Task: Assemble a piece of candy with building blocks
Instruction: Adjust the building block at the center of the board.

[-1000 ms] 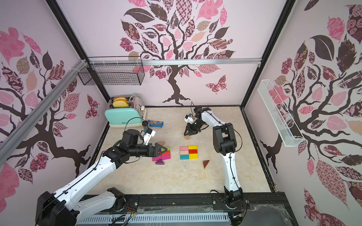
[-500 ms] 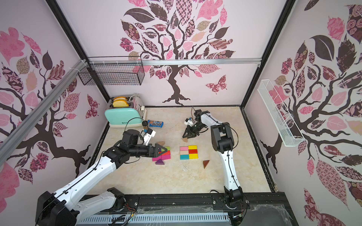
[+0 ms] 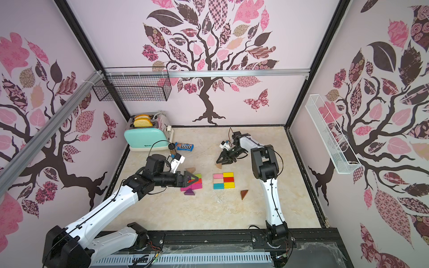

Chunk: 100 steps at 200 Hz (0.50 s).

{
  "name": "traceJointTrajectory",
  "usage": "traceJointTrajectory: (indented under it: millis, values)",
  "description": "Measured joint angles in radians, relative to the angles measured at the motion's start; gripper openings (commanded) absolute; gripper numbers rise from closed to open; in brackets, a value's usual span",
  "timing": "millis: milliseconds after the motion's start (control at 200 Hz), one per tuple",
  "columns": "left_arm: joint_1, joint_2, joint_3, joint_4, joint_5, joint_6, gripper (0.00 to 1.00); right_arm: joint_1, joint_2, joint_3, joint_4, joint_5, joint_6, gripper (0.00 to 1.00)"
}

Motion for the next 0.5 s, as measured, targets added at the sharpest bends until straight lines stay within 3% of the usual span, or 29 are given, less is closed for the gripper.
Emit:
traceJointTrajectory:
  millis: [500]
  values:
    - [0.0, 0.006, 0.0, 0.034, 0.028, -0.011, 0.96, -0.019, -0.018, -0.034, 0.027, 0.037, 0.021, 0.42]
